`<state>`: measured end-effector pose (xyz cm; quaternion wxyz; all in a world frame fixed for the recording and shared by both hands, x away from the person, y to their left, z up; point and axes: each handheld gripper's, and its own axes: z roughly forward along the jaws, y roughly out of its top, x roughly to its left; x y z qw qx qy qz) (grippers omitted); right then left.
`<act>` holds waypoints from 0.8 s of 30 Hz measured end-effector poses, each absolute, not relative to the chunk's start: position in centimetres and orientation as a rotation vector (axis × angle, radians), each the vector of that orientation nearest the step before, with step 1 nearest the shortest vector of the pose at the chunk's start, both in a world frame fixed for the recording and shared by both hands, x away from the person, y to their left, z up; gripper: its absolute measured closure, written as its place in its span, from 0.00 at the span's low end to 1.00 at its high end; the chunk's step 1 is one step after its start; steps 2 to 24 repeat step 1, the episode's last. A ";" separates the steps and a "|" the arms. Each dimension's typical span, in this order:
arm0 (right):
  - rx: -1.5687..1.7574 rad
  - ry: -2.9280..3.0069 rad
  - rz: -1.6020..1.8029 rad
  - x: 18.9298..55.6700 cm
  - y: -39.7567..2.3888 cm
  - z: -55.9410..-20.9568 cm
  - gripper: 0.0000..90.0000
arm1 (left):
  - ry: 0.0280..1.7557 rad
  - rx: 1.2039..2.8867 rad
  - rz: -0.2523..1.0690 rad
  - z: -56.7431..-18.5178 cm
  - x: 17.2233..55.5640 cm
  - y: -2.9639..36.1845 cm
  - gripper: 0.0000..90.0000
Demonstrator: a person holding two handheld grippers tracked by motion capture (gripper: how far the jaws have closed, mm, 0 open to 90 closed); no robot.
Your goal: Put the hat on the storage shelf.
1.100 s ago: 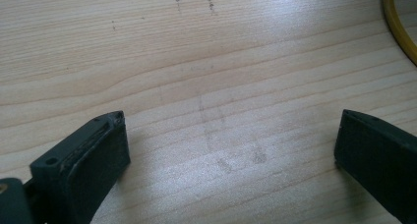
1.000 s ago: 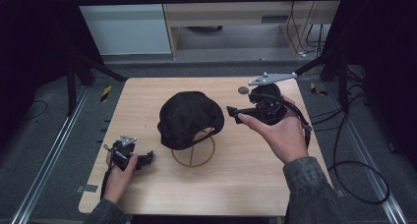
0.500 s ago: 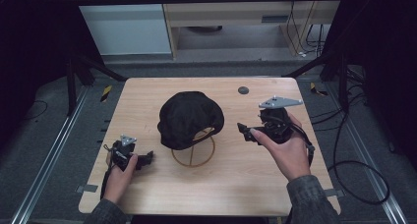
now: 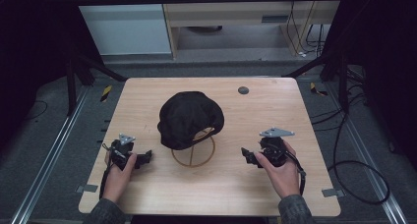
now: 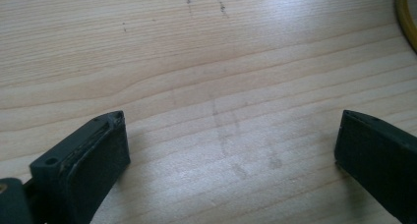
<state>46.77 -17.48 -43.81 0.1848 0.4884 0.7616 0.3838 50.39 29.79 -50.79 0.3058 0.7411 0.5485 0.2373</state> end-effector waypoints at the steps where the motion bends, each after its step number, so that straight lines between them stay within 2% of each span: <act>1: 1.396 2.148 1.065 46.7 -17.7 -44.9 0.14 | 1.455 1.963 0.629 -50.8 50.4 29.8 0.00; 24: 1.396 2.148 1.065 46.7 -17.7 -44.9 0.14 | 1.455 1.963 0.629 -50.8 50.4 29.8 0.00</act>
